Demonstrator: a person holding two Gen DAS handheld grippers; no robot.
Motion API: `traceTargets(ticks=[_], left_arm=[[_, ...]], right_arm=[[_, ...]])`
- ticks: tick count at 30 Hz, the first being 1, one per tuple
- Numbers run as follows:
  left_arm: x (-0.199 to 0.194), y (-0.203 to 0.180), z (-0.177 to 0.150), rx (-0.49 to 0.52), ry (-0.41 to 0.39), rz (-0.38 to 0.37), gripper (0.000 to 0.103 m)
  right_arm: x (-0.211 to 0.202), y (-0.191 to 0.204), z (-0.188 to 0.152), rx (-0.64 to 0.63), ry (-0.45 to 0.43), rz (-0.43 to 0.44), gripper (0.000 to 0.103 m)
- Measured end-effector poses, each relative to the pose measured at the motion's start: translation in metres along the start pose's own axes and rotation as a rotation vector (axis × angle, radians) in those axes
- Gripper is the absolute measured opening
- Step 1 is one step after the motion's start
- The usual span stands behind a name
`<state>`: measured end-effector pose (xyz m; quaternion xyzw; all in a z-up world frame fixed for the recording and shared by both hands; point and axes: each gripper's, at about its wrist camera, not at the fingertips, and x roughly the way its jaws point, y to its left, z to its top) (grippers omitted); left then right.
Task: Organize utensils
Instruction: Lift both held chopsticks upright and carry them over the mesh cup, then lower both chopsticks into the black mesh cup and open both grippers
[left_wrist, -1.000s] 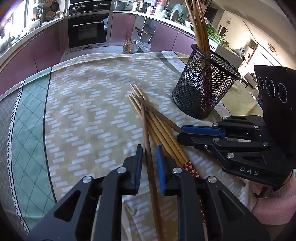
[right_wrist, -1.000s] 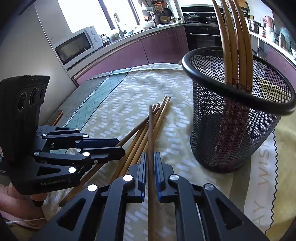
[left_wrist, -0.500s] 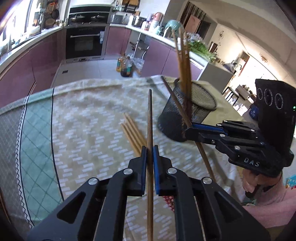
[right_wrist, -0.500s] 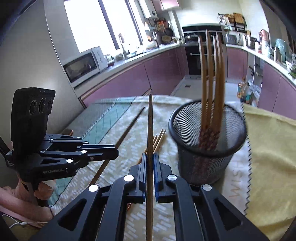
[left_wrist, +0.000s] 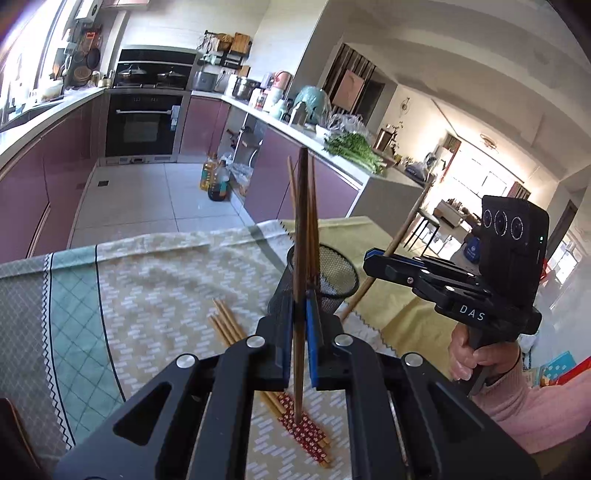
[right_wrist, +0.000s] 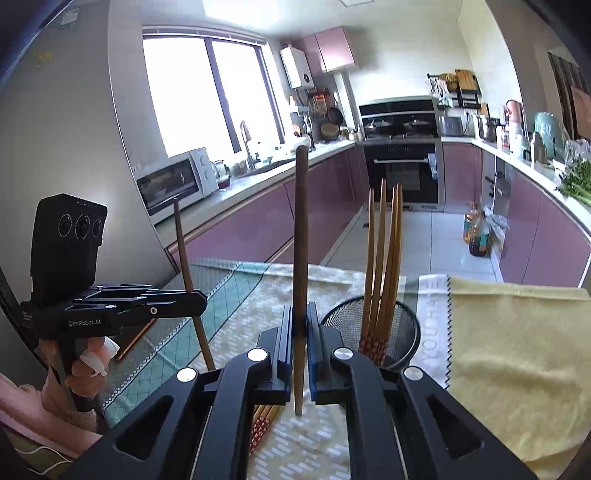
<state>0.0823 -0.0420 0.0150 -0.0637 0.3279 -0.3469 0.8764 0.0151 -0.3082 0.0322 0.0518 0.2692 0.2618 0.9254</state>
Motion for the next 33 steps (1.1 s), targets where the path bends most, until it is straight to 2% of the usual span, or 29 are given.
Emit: traceTargets(ticks=[9,17,20,24,33], left_arm=[[-0.007,-0.019,0.047,0.034,-0.106,-0.019,0.007],[-0.010,-0.038,0.085,0.061,-0.171,-0.050,0.007],[-0.006,-0.046,0.095,0.077,-0.181,-0.037,0.007],[0.009,-0.049,0.101,0.091,-0.155,-0.010,0.007],[0.051,-0.047,0.090,0.114,-0.015,0.020,0.007]], right_arm=[[-0.023,-0.005,0.039,-0.045,-0.101,-0.010,0.006],[-0.039,-0.009,0.061,-0.074,-0.172,-0.043,0.006],[-0.038,-0.015,0.067,-0.071,-0.181,-0.060,0.006],[-0.030,-0.021,0.066,-0.065,-0.168,-0.083,0.006],[0.001,-0.040,0.051,-0.031,-0.062,-0.120,0.006]])
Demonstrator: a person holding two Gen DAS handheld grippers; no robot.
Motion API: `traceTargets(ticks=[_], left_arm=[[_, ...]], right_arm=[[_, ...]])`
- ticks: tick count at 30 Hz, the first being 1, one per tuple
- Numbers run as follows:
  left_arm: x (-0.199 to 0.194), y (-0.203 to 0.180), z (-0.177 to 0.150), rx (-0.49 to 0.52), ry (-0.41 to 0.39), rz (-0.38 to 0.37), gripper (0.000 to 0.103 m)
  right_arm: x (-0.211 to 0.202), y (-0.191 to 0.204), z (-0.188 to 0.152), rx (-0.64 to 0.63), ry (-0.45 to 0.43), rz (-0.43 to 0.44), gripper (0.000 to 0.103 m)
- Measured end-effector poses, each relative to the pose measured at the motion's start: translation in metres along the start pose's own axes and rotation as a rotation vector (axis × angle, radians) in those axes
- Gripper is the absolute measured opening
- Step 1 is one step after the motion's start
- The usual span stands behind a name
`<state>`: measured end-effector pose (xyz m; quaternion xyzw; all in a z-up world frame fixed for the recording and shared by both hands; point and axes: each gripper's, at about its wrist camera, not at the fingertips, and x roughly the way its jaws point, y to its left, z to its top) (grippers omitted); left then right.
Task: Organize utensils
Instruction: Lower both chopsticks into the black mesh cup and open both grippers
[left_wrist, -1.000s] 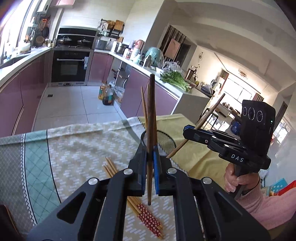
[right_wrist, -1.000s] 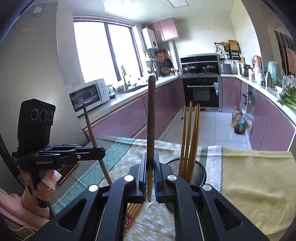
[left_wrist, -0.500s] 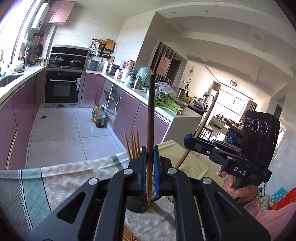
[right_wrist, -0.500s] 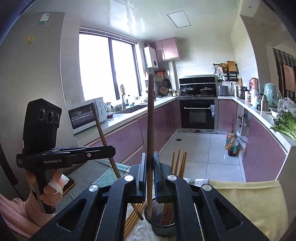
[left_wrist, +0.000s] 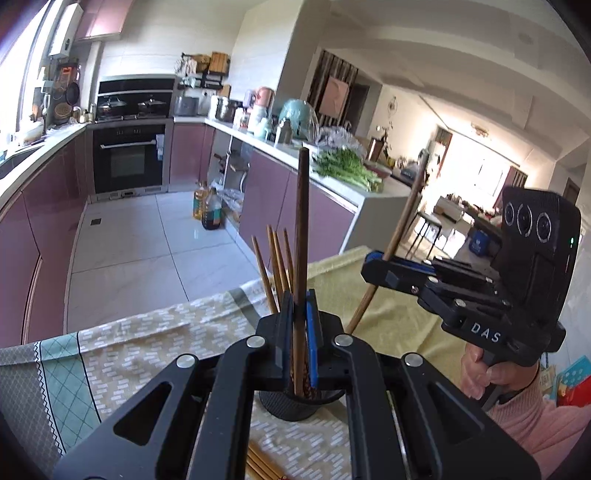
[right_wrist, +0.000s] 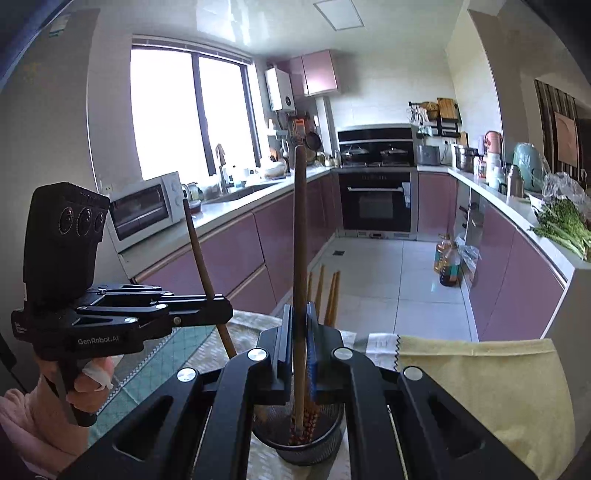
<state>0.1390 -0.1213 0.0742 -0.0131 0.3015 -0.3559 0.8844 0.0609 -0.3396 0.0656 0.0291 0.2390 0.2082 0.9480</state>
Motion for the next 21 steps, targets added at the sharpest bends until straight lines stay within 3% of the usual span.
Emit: traceTargets(ticks=[9,21], left_arm=[[0.039,0.010,-0.018,0.023,0.138,-0.013,0.007],[0.069,0.021,-0.017,0.001,0.173,0.024,0.008]], right_arm=[[0.024,-0.003,-0.016,-0.006,0.125,-0.009,0.006],[0.044,-0.011,-0.024,0.053,0.171,-0.014,0.006]])
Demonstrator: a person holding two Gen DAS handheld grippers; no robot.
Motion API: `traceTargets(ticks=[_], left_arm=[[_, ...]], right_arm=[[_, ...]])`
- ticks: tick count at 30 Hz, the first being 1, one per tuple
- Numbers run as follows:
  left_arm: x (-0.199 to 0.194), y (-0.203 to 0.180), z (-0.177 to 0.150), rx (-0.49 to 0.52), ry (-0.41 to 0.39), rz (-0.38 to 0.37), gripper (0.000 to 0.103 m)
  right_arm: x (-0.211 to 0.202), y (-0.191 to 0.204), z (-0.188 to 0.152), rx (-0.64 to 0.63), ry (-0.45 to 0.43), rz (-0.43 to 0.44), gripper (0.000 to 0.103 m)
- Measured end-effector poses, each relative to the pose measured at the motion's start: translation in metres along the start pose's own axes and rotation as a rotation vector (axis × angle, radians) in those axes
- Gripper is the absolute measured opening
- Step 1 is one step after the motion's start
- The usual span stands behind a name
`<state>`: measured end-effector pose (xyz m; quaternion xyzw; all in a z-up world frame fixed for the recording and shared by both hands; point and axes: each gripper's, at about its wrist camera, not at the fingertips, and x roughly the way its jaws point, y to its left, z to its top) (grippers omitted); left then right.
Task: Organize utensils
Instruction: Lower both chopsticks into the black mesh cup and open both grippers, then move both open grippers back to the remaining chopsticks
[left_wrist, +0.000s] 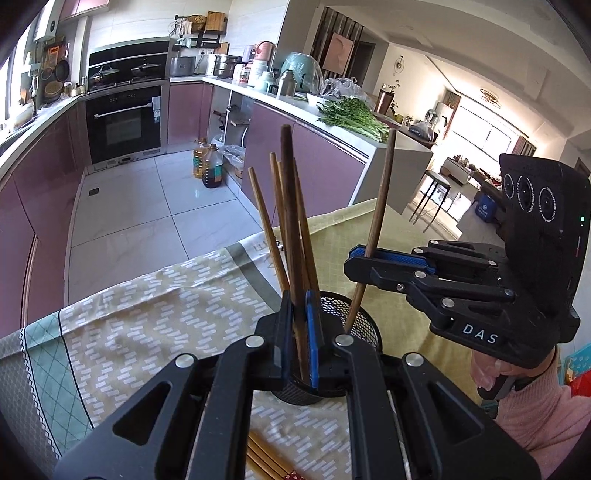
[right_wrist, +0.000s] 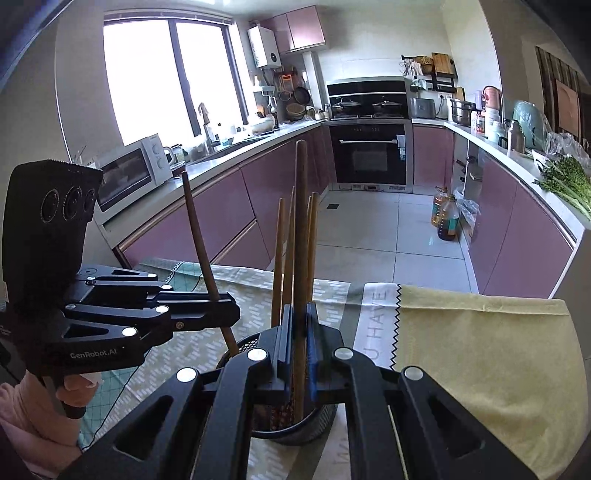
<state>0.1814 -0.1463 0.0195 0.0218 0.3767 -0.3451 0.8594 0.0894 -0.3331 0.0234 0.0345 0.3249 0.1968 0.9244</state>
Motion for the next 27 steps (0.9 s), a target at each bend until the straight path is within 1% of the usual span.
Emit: traceTargets(ticks=[3,5,7,11,12,13,14,15,17,19,20,21,22,23,25,27], left_arm=[[0.005,0.001,-0.001,-0.001,0.003,0.030,0.014],[0.005,0.001,-0.003,0.002,0.000,0.037,0.017],[0.004,0.002,-0.006,0.000,-0.008,0.048,0.024],[-0.008,0.003,-0.013,0.002,-0.050,0.075,0.027],[-0.013,0.003,-0.016,0.003,-0.066,0.081,0.029],[-0.020,0.003,-0.021,0.003,-0.089,0.091,0.032],[-0.026,0.003,-0.025,0.005,-0.109,0.097,0.035],[-0.034,0.004,-0.030,0.008,-0.134,0.105,0.039],[-0.048,0.004,-0.038,0.011,-0.173,0.127,0.045],[-0.063,0.007,-0.051,0.007,-0.206,0.142,0.052],[-0.068,0.010,-0.057,0.001,-0.217,0.149,0.054],[-0.072,0.013,-0.065,-0.007,-0.223,0.156,0.058],[-0.074,0.016,-0.072,-0.014,-0.217,0.154,0.063],[-0.075,0.019,-0.079,-0.024,-0.207,0.155,0.066],[-0.076,0.025,-0.095,-0.041,-0.189,0.181,0.075],[-0.074,0.031,-0.108,-0.058,-0.166,0.209,0.083]], right_arm=[[0.005,-0.002,-0.001,0.018,0.004,-0.001,0.007],[0.008,-0.005,-0.002,0.033,0.005,-0.003,0.008],[0.009,-0.005,-0.004,0.041,0.005,-0.002,0.008],[0.007,-0.006,-0.007,0.045,-0.004,-0.003,0.008],[0.004,-0.004,-0.008,0.042,-0.012,0.000,0.013],[0.000,-0.002,-0.010,0.037,-0.025,0.005,0.020],[-0.004,0.000,-0.011,0.030,-0.034,0.012,0.023],[-0.009,0.005,-0.013,0.017,-0.047,0.020,0.023],[-0.018,0.013,-0.017,-0.008,-0.065,0.042,0.023],[-0.026,0.024,-0.023,-0.033,-0.074,0.079,0.027],[-0.028,0.029,-0.028,-0.040,-0.070,0.116,0.028],[-0.029,0.035,-0.033,-0.046,-0.060,0.152,0.029],[-0.029,0.041,-0.038,-0.056,-0.051,0.177,0.029],[-0.028,0.047,-0.043,-0.063,-0.040,0.196,0.030],[-0.019,0.058,-0.055,-0.072,0.006,0.236,0.037],[-0.006,0.067,-0.068,-0.070,0.059,0.255,0.038]])
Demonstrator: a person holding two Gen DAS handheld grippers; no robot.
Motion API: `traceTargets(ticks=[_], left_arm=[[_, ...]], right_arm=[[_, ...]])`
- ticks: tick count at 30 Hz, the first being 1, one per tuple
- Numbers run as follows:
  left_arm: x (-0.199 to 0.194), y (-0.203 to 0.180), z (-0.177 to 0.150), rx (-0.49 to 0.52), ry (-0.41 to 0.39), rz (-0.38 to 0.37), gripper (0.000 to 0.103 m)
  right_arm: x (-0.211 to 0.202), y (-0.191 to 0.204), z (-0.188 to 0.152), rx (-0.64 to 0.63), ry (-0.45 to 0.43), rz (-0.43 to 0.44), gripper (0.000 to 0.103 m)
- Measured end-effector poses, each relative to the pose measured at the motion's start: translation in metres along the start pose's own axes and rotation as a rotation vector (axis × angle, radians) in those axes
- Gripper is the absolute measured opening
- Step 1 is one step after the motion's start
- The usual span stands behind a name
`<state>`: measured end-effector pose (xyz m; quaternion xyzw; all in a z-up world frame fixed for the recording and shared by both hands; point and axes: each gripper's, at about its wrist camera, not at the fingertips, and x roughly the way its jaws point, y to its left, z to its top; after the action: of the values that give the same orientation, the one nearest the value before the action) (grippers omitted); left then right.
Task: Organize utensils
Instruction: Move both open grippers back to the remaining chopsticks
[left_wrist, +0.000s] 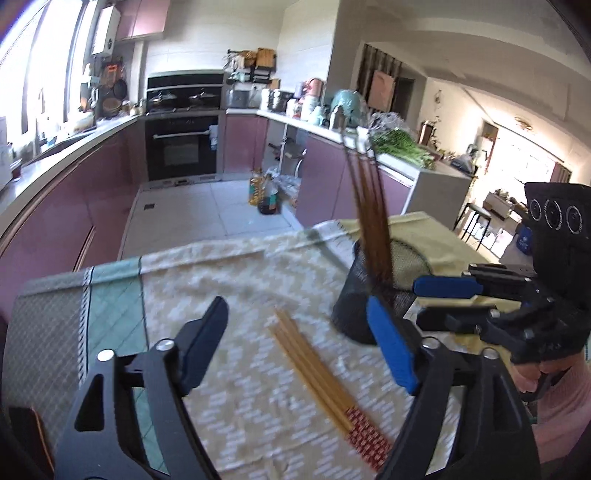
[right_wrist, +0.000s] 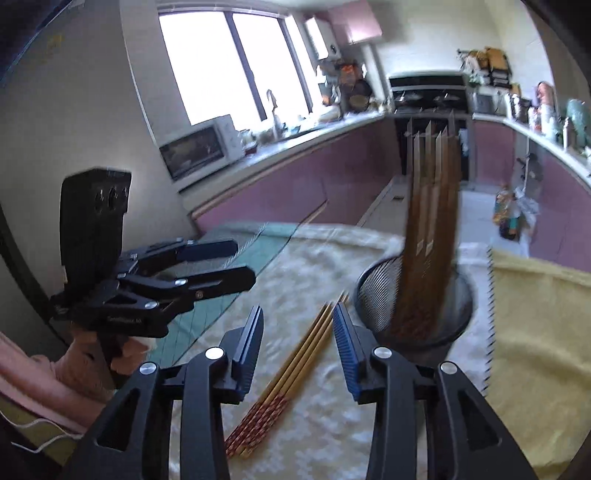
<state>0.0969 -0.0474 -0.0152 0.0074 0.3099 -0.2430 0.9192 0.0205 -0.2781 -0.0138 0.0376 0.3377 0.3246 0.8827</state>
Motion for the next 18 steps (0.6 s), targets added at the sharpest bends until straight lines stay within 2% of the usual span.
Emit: traceTargets(ticks=[3,7,10,18], left_arm=[[0.007,0.008,-0.021,-0.008,0.039,0.072,0.089],[0.016,0.014,-0.044,-0.046,0.092,0.089,0.095],[0.021,0.018,-0.056,-0.059,0.124,0.125,0.096],[0.033,0.023,-0.068,-0.091,0.195,0.144,0.094]], right_arm=[[0.026,-0.001,-0.016,0.040,0.081,-0.007,0.039],[0.049,-0.005,-0.032,0.076,0.149,-0.046,0.039],[0.058,-0.001,-0.036,0.063,0.173,-0.085,0.039],[0.064,0.004,-0.046,0.039,0.200,-0.127,0.038]])
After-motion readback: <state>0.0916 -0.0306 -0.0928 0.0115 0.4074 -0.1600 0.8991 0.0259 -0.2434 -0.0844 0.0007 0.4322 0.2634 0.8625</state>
